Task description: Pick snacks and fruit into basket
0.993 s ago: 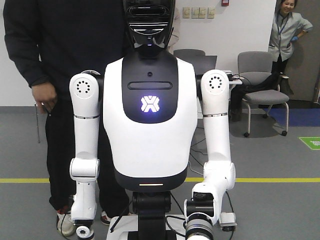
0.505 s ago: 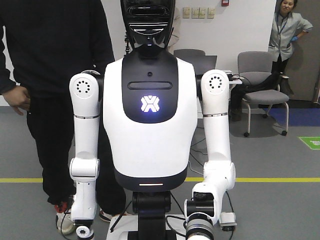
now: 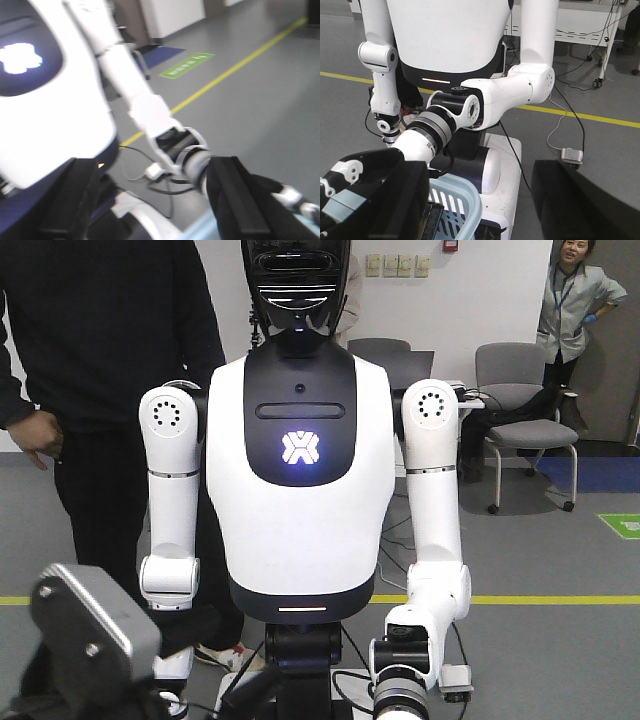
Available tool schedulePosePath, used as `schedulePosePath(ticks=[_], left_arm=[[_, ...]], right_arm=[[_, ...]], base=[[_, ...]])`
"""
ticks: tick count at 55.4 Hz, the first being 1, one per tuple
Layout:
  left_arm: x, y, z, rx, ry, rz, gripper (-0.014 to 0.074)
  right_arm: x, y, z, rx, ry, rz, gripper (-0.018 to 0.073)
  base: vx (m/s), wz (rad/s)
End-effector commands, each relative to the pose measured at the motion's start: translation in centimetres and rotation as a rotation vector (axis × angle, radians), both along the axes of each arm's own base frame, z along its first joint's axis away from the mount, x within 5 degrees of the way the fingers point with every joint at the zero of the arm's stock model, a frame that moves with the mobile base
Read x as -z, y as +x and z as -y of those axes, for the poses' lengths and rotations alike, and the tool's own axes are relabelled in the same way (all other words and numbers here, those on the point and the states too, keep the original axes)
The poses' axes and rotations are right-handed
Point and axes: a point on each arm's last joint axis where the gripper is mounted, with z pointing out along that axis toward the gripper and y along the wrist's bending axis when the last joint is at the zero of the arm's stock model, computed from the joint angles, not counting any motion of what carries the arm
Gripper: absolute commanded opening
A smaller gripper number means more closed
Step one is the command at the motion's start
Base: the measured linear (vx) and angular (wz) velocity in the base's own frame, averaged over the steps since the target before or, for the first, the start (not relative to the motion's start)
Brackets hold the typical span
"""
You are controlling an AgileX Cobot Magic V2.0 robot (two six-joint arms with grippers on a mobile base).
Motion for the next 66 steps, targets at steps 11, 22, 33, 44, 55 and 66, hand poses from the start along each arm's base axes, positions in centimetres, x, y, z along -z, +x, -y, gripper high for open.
schedulePosePath(ticks=[11, 22, 33, 44, 55, 66], left_arm=[[-3.2, 0.5, -6.5, -0.214, -0.047, 0.036, 0.0535], [-2.8, -0.6, -10.1, -0.331, -0.054, -0.045, 0.0535], [0.7, -3.9, -12.1, -0.412, -0.092, -0.087, 0.0535], [2.7, -6.0, -12.6, -0.422, -0.098, -0.069, 0.0535], [2.8, -6.1, -12.7, -0.423, -0.099, -0.066, 0.0535], [2.8, -6.1, -12.7, -0.423, -0.099, -0.066, 0.0535]], right_arm=[[-1.3, 0.3, 0.4, 0.049, 0.007, 0.069, 0.0498], [-1.3, 0.3, 0.4, 0.049, 0.007, 0.069, 0.0498], [-1.3, 0.3, 0.4, 0.049, 0.006, 0.069, 0.0498], [-1.3, 0.5, 0.0, 0.023, 0.002, 0.072, 0.0498], [-1.1, 0.5, -1.2, -0.069, 0.003, 0.056, 0.0498], [-1.1, 0.5, -1.3, -0.075, 0.004, 0.054, 0.0498]], base=[[0.00, 0.00], [0.00, 0.00], [0.00, 0.00], [0.00, 0.00], [0.00, 0.00], [0.00, 0.00]])
